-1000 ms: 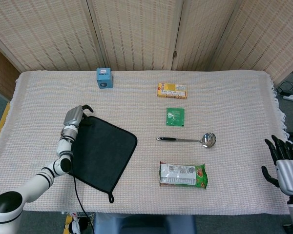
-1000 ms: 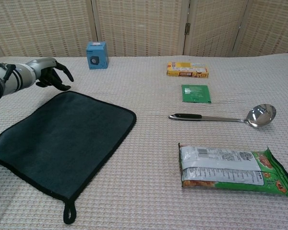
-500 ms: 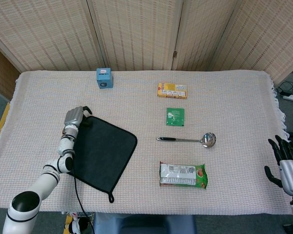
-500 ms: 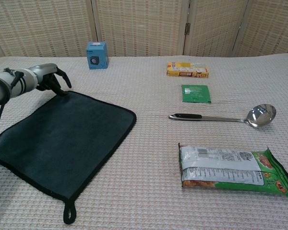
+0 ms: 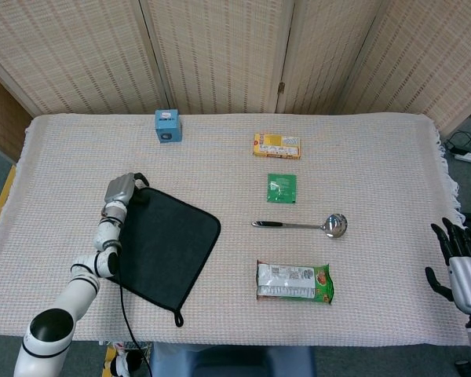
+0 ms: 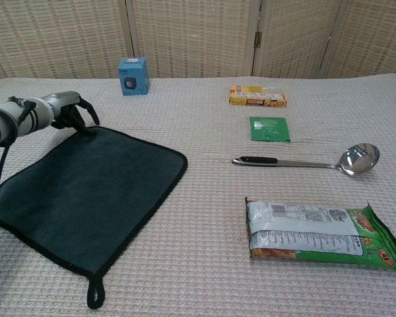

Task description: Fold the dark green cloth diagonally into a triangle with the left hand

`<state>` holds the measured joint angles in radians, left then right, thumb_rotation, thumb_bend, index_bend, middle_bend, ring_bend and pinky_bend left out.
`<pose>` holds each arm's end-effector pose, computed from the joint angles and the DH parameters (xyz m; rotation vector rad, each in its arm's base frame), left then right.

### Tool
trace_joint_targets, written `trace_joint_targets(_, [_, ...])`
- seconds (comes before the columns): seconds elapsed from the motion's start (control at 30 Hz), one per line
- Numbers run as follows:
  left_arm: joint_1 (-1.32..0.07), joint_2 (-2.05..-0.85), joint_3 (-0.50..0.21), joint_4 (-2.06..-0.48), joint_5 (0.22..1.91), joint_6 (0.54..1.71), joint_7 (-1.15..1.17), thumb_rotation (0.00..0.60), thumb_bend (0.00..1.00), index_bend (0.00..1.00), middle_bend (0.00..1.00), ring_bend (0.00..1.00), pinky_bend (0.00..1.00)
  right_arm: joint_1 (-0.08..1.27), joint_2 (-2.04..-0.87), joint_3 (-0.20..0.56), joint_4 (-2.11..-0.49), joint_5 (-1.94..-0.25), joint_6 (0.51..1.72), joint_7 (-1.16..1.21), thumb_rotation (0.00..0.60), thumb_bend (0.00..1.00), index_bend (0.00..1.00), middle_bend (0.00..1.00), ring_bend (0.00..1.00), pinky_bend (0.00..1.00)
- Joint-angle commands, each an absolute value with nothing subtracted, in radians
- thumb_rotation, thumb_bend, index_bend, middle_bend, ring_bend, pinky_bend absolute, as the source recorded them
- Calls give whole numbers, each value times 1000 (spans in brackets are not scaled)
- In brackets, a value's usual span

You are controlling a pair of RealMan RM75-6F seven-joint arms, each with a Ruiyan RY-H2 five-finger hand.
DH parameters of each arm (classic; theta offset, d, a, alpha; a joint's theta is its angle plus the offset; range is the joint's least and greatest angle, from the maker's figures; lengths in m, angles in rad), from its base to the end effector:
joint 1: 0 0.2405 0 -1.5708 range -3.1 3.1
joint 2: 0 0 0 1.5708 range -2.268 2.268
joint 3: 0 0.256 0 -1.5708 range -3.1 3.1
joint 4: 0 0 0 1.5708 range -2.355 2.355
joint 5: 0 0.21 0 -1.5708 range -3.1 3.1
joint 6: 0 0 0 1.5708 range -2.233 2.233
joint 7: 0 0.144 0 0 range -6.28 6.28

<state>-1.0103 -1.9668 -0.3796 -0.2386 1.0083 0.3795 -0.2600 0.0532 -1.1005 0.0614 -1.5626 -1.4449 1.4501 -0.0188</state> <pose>-0.2336 0.4884 -0.0202 -1.3511 -1.3765 -0.7585 -0.3359 -0.1736 0.1711 1.3508 -0.8958 0.7803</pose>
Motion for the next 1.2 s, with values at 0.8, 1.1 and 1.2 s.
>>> trace_joint_targets(0.8, [-1011,-1986,-371,-190,1085,363,-339,600,473,660,1000,1000,1000,51,-1105,66,-1560,-1441,1455,-26,600,457,0,0,0,0])
trace_joint_targets(1.1, [-957,-1944,-346,-292,1134,503,-353,600,483,667,1000,1000,1000,52,-1104,60,-1566,-1454,1453,-25,600,456,0,0,0,0])
trace_joint_targets(1.2, [-895,-1897,-321,-428,1163,606,-338,600,485,667,1000,1000,1000,55,-1102,55,-1569,-1463,1447,-20,600,456,0,0,0,0])
